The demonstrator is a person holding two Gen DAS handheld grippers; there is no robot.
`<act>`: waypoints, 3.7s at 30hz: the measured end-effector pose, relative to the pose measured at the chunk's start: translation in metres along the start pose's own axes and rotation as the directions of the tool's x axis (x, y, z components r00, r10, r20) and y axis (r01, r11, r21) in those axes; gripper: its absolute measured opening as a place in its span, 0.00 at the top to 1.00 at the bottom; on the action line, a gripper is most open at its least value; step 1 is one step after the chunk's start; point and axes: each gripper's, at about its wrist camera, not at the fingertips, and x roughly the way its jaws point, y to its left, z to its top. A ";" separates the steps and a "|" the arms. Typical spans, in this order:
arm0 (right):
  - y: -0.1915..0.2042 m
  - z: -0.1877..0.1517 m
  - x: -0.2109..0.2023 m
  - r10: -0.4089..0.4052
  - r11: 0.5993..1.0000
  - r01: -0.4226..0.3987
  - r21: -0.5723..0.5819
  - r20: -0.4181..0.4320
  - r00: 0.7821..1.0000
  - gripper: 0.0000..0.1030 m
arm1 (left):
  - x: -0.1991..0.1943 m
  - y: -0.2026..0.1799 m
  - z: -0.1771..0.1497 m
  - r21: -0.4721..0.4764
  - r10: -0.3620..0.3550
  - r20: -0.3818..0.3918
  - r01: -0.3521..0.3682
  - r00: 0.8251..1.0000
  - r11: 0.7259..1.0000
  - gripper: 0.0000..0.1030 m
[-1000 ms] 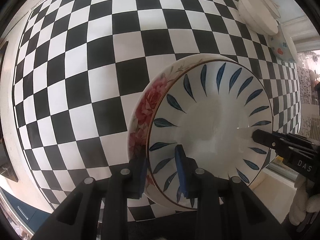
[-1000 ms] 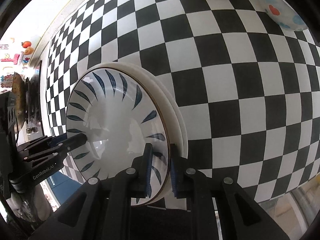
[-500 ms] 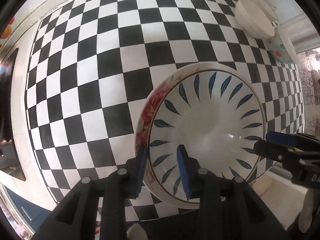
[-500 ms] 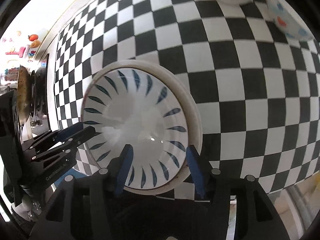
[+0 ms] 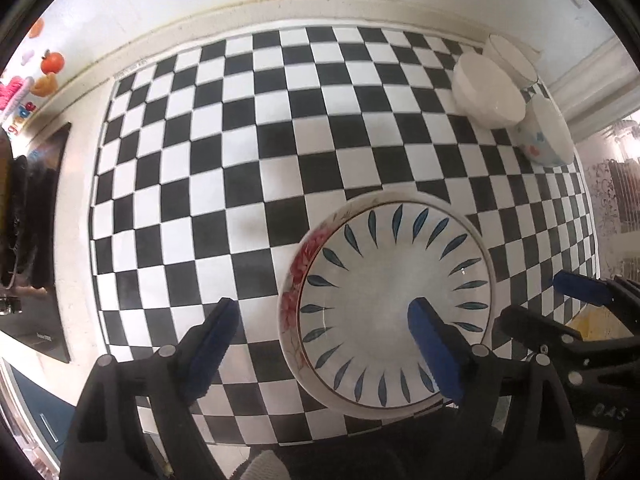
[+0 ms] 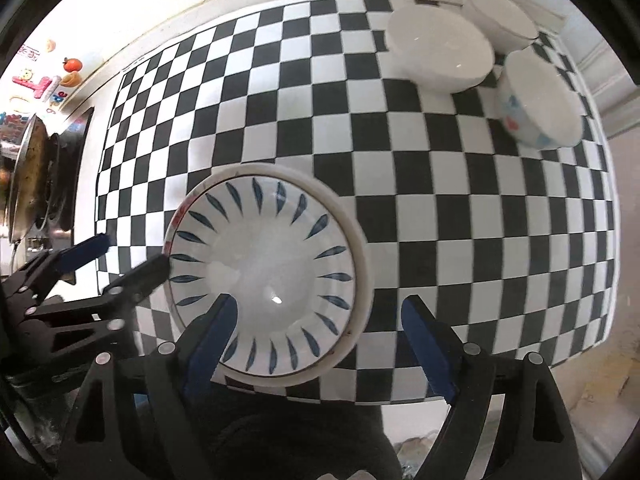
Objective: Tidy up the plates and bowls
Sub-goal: 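Open both tools and raise them off the plate stack, then move both tools over the cloth toward the bowls by the wall, then close both tools on opposite rims of the red-flower white bowl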
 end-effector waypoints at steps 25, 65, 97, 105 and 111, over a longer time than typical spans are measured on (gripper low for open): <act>0.034 -0.064 -0.187 -0.008 0.999 0.018 -0.048 0.194 0.981 0.16 | -0.170 -0.003 -0.034 -0.050 0.016 0.086 -0.012 0.996 0.999 0.16; -0.180 0.073 -0.108 0.129 0.950 -0.206 0.235 0.306 0.943 0.16 | -0.064 -0.092 0.117 -0.021 -0.050 0.226 0.056 0.973 0.998 0.22; -0.196 0.241 -0.001 0.126 0.971 -0.134 -0.198 -0.055 0.991 0.47 | 0.128 -0.133 0.198 -0.317 -0.146 -0.106 0.105 0.984 0.943 0.64; -0.187 0.274 0.025 0.164 0.961 -0.188 -0.201 -0.131 0.978 0.59 | 0.136 -0.130 0.197 -0.347 -0.189 -0.096 0.145 0.977 0.927 0.64; -0.183 0.285 0.059 0.164 0.964 -0.199 -0.177 -0.197 0.967 0.70 | 0.148 -0.125 0.196 -0.377 -0.217 -0.072 0.175 0.974 0.910 0.64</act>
